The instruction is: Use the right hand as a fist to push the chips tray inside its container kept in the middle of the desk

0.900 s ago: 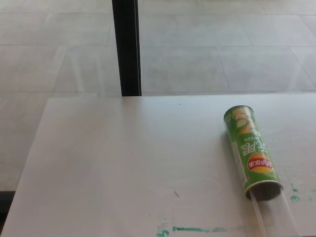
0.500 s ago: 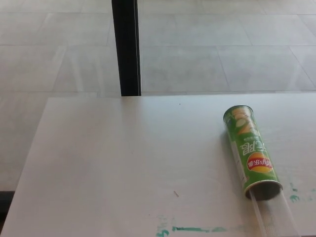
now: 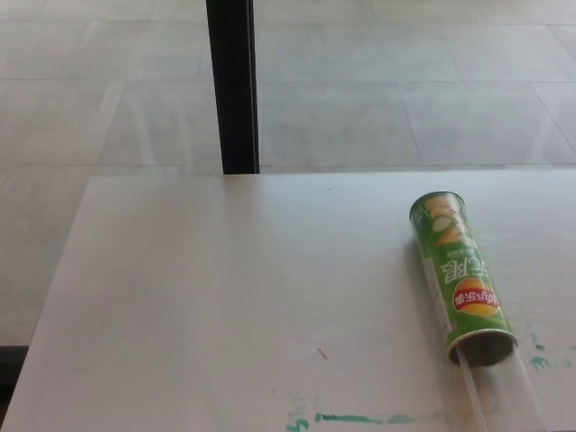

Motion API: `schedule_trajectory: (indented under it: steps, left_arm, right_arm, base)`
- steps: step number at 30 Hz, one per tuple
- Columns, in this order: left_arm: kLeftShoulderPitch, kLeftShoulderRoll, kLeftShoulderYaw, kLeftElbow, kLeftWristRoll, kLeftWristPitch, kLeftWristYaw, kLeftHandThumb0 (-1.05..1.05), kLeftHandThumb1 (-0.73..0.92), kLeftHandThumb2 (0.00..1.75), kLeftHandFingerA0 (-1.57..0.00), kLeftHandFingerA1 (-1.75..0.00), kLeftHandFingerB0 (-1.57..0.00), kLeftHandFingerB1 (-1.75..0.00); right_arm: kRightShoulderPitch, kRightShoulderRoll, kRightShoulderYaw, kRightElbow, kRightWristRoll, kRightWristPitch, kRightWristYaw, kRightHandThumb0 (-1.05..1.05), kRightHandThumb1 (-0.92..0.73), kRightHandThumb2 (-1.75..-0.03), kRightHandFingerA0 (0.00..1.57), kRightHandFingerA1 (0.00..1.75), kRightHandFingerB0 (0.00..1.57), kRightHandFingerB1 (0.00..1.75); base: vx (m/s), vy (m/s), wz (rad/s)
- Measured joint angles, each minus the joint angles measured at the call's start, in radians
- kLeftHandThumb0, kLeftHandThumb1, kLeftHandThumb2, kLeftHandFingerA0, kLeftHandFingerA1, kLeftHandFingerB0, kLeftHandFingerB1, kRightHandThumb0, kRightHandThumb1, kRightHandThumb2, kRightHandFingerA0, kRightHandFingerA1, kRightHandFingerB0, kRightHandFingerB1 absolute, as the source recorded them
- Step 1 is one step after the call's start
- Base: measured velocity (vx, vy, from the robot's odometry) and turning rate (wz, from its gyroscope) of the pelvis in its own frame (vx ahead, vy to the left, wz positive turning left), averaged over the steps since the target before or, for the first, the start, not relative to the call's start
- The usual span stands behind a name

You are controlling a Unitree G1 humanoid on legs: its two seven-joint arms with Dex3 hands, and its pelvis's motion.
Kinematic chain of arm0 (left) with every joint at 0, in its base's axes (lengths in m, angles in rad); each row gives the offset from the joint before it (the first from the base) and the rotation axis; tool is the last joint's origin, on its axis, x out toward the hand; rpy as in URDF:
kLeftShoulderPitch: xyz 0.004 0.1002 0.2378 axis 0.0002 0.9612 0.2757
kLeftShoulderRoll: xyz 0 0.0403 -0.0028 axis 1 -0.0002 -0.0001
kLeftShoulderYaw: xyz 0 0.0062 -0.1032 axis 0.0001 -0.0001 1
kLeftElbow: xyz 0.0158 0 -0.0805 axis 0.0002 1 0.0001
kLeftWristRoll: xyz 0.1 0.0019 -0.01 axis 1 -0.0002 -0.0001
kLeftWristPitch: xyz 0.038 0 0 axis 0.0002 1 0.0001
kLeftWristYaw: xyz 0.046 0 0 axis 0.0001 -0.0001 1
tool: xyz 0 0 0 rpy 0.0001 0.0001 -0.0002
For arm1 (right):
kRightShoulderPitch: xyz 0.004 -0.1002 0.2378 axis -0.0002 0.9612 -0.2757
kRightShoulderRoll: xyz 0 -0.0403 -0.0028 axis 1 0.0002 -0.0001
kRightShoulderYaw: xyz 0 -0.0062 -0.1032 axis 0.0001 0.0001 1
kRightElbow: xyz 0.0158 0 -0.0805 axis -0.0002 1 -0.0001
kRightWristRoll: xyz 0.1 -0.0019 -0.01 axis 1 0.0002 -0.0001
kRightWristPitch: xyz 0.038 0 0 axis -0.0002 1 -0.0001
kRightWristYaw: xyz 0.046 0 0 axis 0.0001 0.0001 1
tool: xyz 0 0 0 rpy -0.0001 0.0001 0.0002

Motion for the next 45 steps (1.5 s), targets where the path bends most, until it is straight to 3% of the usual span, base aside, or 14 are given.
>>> schedule_trajectory:
  steps: [1, 2, 3, 4, 6, 7, 18, 19, 20, 36, 44, 45]
  left_arm:
    - [0.000, 0.000, 0.000, 0.000, 0.000, 0.000, 0.000, -0.94, 0.70, 1.60, -0.04, -0.88, -0.07, -0.63]
    - [-0.001, 0.000, -0.001, 0.000, -0.001, 0.000, 0.000, -0.94, 0.71, 1.60, -0.04, -0.88, -0.07, -0.63]
    - [-0.001, 0.000, -0.001, 0.000, -0.001, 0.000, 0.000, -0.93, 0.71, 1.60, -0.05, -0.88, -0.07, -0.63]
    - [0.000, 0.000, -0.001, 0.000, -0.002, 0.000, 0.000, -0.92, 0.72, 1.59, -0.07, -0.87, -0.09, -0.64]
    - [-0.001, 0.000, -0.002, 0.000, -0.002, 0.000, 0.000, -0.91, 0.73, 1.59, -0.05, -0.85, -0.09, -0.63]
    - [-0.001, 0.000, -0.002, 0.001, -0.002, 0.000, 0.000, -0.92, 0.71, 1.59, -0.04, -0.86, -0.09, -0.63]
    - [0.005, 0.002, -0.006, 0.015, -0.010, 0.000, -0.008, -0.91, 0.71, 1.60, -0.08, -0.88, -0.09, -0.64]
    - [0.006, 0.003, -0.006, 0.015, -0.012, 0.000, -0.009, -0.92, 0.72, 1.60, -0.08, -0.87, -0.09, -0.63]
    - [0.007, 0.006, -0.007, 0.017, -0.013, -0.001, -0.010, -1.00, 0.68, 1.62, -0.06, -0.91, -0.06, -0.65]
    - [0.008, 0.018, -0.021, 0.025, -0.014, -0.001, -0.012, -0.94, 0.68, 1.62, -0.10, -0.91, -0.07, -0.64]
    - [0.008, 0.018, -0.024, 0.022, -0.014, -0.001, -0.012, -0.94, 0.68, 1.62, -0.09, -0.91, -0.06, -0.64]
    - [0.008, 0.018, -0.024, 0.022, -0.014, -0.001, -0.012, -0.92, 0.69, 1.62, -0.10, -0.90, -0.07, -0.63]
  right_arm:
    - [0.001, 0.005, 0.011, -0.042, 0.000, 0.001, 0.001, -0.56, -0.75, -0.63, 0.66, 0.66, 0.36, 0.36]
    - [0.002, 0.010, 0.021, -0.077, 0.000, 0.002, 0.003, -0.56, -0.60, -0.95, 0.62, 0.74, 0.28, 0.51]
    - [0.004, 0.014, 0.031, -0.108, 0.000, 0.003, 0.004, -0.53, -0.75, -0.63, 0.65, 0.67, 0.36, 0.35]
    - [0.007, 0.017, 0.043, -0.139, 0.000, 0.004, 0.006, -0.56, -0.61, -0.95, 0.62, 0.73, 0.30, 0.50]
    - [0.015, 0.026, 0.066, -0.202, -0.001, 0.005, 0.009, -0.55, -0.60, -0.94, 0.64, 0.75, 0.32, 0.50]
    - [0.023, 0.030, 0.082, -0.238, -0.002, 0.006, 0.011, -0.52, -0.75, -0.62, 0.68, 0.68, 0.39, 0.35]
    - [0.262, 0.044, 0.247, -0.621, -0.057, -0.013, 0.059, -0.57, -0.77, -0.63, 0.68, 0.71, 0.41, 0.36]
    - [0.294, 0.043, 0.252, -0.647, -0.063, -0.021, 0.066, -0.60, -0.62, -0.98, 0.65, 0.75, 0.34, 0.52]
    - [0.332, 0.043, 0.255, -0.676, -0.070, -0.028, 0.077, -0.57, -0.77, -0.63, 0.68, 0.69, 0.42, 0.37]
    - [0.552, 0.066, 0.299, -0.748, -0.154, -0.213, 0.145, -0.50, -0.74, -0.62, 0.81, 0.70, 0.64, 0.49]
    - [0.588, 0.085, 0.301, -0.747, -0.197, -0.315, 0.145, -0.57, -0.79, -0.64, 0.86, 0.84, 0.80, 0.58]
    - [0.590, 0.085, 0.301, -0.747, -0.201, -0.323, 0.145, -0.51, -0.63, -1.06, 0.85, 0.87, 0.77, 0.73]
  base:
    - [0.00, 0.000, 0.00]
    - [0.00, 0.000, 0.00]
    - [0.00, 0.000, 0.00]
    - [0.00, 0.000, 0.00]
    - [0.00, 0.000, 0.00]
    - [0.00, 0.000, 0.00]
    - [0.00, 0.000, 0.00]
    - [0.00, 0.000, 0.00]
    - [0.00, 0.000, 0.00]
    - [0.00, 0.000, 0.00]
    - [0.00, 0.000, 0.00]
    - [0.00, 0.000, 0.00]
